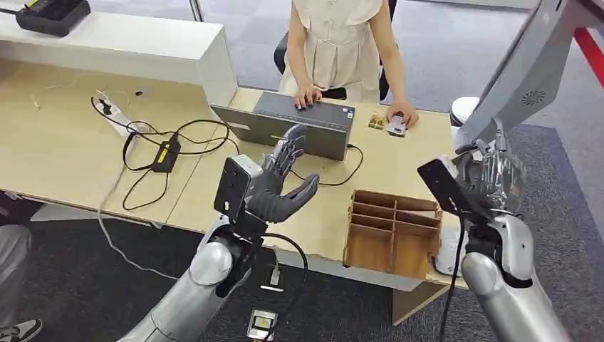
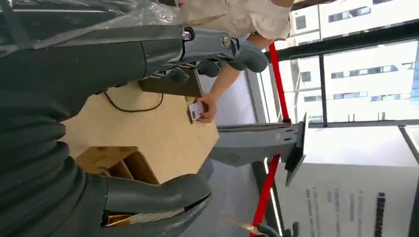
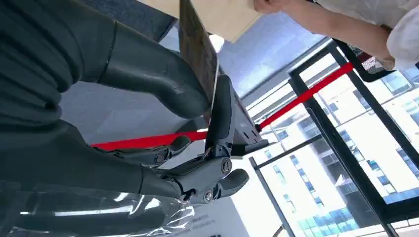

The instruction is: Pass the card to the sensor for recognition and then transmit it.

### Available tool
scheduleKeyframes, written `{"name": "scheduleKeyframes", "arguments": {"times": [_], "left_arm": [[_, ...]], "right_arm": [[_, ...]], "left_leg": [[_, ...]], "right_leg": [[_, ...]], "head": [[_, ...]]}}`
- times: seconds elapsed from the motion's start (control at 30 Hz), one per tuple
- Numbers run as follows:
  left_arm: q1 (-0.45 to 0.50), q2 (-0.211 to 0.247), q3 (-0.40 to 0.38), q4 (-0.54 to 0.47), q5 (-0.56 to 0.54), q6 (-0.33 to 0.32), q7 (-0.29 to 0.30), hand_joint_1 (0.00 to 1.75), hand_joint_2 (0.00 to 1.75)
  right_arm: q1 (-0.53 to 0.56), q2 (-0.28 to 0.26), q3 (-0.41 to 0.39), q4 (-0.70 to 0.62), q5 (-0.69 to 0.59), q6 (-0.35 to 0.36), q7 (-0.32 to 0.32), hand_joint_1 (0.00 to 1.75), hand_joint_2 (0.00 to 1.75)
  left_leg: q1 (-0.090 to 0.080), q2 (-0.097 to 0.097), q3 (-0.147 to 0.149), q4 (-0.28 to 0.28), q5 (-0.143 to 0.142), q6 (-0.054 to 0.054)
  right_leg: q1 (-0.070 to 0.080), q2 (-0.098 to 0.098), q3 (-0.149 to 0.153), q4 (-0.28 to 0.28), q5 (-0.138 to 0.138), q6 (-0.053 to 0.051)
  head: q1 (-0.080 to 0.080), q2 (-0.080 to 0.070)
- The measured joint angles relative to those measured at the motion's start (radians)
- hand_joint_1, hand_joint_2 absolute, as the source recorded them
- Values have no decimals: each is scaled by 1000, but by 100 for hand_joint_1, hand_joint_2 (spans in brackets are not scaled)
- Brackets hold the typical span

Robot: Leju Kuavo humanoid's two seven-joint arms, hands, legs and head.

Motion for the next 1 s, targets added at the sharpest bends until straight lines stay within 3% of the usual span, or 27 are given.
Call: {"name": "scheduleKeyframes", "arguments": {"times": [0.27, 0.4, 0.7, 0.83, 1.0], "left_arm": [[-11, -6, -4, 12, 4, 0, -6, 0, 175], [-25, -17, -10, 23, 19, -16, -12, 0, 175], [-34, -74, -48, 55, 20, -77, -27, 0, 175], [-48, -85, -65, 75, 37, -101, -22, 0, 175], [-61, -89, -75, 91, 42, -99, -21, 0, 175]], "right_arm": [[-1, 1, -18, -6, -24, -12, -6, 175, 175], [-26, 7, -18, 14, -99, 10, -29, 175, 175], [-284, 63, -3, 295, -169, 29, -109, 175, 175], [-438, 110, 10, 464, -182, 86, -80, 175, 175], [-539, 173, 23, 615, -197, 106, -59, 175, 175]], "left_leg": [[0, 0, 0, 0, 0, 0], [0, 0, -1, 0, 0, 0], [-1, 0, -2, 0, 1, 0], [0, 0, -2, 0, 1, 0], [0, 0, -2, 0, 1, 0]], "right_leg": [[0, 0, 0, 0, 0, 0], [0, 0, 0, 0, 0, 0], [-1, 0, -1, 0, 1, 0], [-1, 0, -2, 1, 1, 0], [0, 0, -2, 1, 1, 0]], "head": [[0, 0], [0, 0], [0, 0], [0, 0], [0, 0]]}}
